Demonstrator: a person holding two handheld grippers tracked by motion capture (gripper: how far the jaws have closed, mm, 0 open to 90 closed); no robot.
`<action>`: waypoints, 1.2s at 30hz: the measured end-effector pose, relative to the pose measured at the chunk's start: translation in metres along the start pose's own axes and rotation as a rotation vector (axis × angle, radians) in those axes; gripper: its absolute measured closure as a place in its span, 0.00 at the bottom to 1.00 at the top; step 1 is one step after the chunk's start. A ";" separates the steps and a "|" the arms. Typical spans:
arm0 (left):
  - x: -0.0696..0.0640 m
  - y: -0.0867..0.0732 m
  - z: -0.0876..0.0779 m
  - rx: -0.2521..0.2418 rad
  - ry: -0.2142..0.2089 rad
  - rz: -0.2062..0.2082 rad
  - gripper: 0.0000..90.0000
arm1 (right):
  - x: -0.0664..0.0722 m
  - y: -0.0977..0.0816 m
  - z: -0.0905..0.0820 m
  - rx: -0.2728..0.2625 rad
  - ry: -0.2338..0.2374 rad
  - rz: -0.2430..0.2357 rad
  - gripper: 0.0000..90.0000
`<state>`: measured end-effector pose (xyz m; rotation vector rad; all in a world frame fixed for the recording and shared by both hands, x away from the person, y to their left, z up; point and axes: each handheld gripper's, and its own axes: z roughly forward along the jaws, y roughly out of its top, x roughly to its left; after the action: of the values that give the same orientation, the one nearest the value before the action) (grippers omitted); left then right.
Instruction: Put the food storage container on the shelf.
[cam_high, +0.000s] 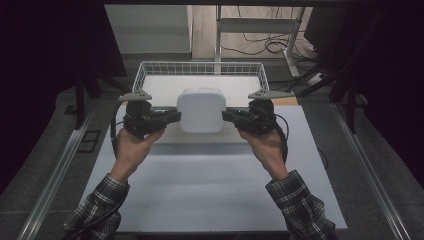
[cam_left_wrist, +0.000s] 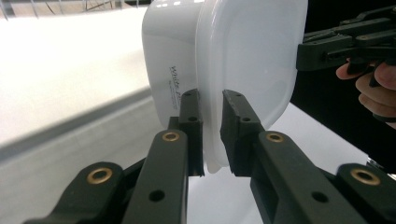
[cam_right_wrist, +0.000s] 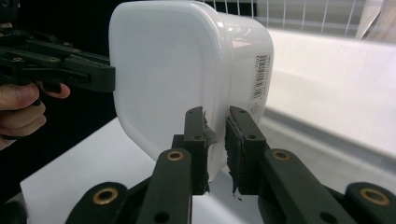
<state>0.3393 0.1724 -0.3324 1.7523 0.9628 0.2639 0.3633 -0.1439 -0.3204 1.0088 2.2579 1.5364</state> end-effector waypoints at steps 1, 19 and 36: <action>0.001 0.003 0.000 -0.002 0.002 0.002 0.88 | -0.001 0.005 0.000 -0.006 -0.001 0.001 0.87; 0.028 0.046 0.021 0.023 0.052 -0.032 0.86 | -0.024 0.047 0.024 0.010 -0.040 0.039 0.86; 0.038 0.053 0.033 0.034 0.029 -0.063 0.73 | -0.037 0.053 0.041 0.027 -0.059 0.082 0.78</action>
<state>0.4089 0.1703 -0.3095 1.7494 1.0470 0.2346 0.4349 -0.1266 -0.2975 1.1516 2.2292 1.4907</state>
